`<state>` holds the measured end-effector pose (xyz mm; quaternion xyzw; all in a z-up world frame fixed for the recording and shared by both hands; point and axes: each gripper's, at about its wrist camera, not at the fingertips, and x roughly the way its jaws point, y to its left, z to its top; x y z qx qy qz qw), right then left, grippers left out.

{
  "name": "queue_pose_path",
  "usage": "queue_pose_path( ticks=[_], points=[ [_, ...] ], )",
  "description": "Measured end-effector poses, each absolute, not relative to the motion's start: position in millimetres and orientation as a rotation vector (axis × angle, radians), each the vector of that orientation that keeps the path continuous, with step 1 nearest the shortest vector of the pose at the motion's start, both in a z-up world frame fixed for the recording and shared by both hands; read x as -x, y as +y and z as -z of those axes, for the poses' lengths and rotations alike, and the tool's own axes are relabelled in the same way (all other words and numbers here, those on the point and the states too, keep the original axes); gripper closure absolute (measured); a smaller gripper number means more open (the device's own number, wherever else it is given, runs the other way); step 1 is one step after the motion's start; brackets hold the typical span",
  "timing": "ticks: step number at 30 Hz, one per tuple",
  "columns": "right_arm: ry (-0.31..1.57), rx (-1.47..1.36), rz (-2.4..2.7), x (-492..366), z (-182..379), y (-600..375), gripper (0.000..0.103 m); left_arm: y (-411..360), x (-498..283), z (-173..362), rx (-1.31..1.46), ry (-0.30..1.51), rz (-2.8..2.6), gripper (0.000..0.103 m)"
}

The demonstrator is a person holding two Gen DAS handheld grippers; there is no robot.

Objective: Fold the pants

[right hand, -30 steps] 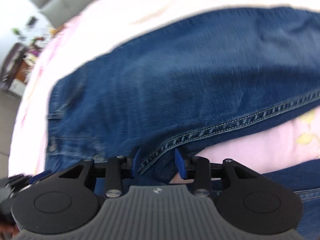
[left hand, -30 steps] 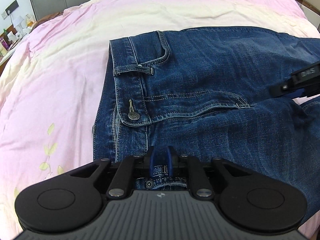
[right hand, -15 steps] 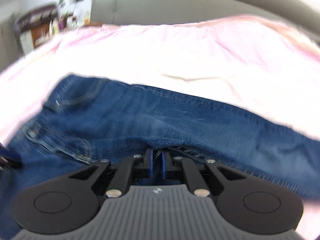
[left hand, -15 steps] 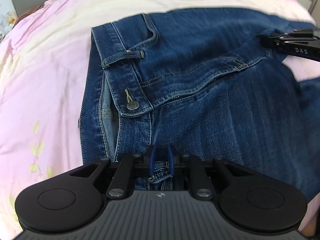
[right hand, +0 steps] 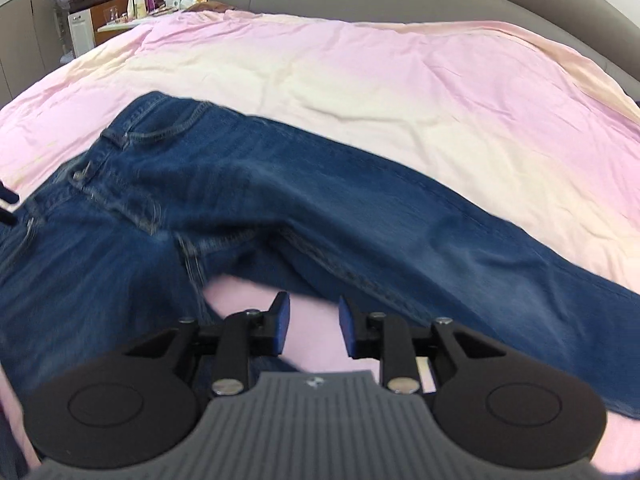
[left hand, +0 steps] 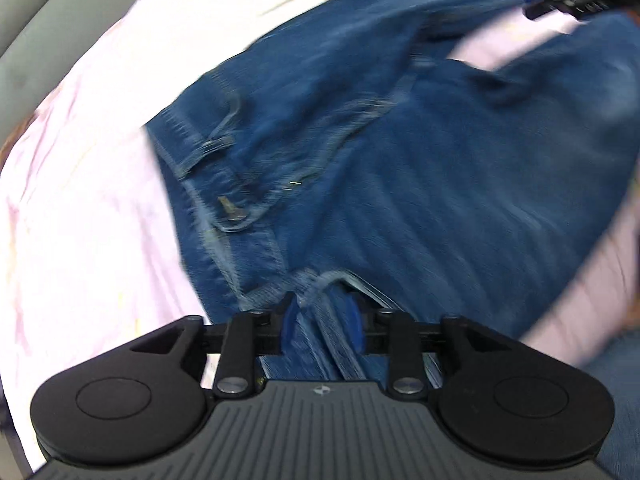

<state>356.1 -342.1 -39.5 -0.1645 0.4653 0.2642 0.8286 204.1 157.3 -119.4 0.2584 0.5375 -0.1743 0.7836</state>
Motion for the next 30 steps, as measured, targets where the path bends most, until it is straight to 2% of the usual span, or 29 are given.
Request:
queue_pose_path(
  ticks=[5,9,13,18,19,23,27,30],
  points=[
    [1.048,0.392,-0.509,-318.6,21.0,-415.5,0.073,135.2,-164.2,117.5,-0.697,1.202,0.502,0.059],
    [1.089,0.420,-0.405,-291.8,11.0,-476.1,0.073,108.6,-144.3,128.3,-0.789,1.218,0.580,0.050],
    [1.123,0.427,-0.329,-268.1,3.5,-532.0,0.067,81.7,-133.4,151.8,-0.894,1.227,0.626,0.050],
    [1.163,0.472,-0.251,-241.8,-0.9,-600.9,0.065,42.3,-120.3,183.2,-1.059,1.199,0.651,0.050],
    [1.166,0.490,-0.240,-237.5,-0.7,-612.1,0.061,36.4,-118.5,188.2,-1.090,1.195,0.649,0.050],
    [1.185,0.571,-0.207,-222.2,1.3,-660.4,0.057,22.1,-117.1,206.7,-1.175,1.221,0.637,0.050],
    [1.178,0.701,-0.208,-205.2,9.9,-695.6,0.046,14.9,-115.8,218.9,-1.217,1.240,0.606,0.049],
    [1.164,0.837,-0.209,-196.1,23.7,-717.4,0.046,9.8,-117.3,223.2,-1.228,1.247,0.575,0.049]
  ],
)
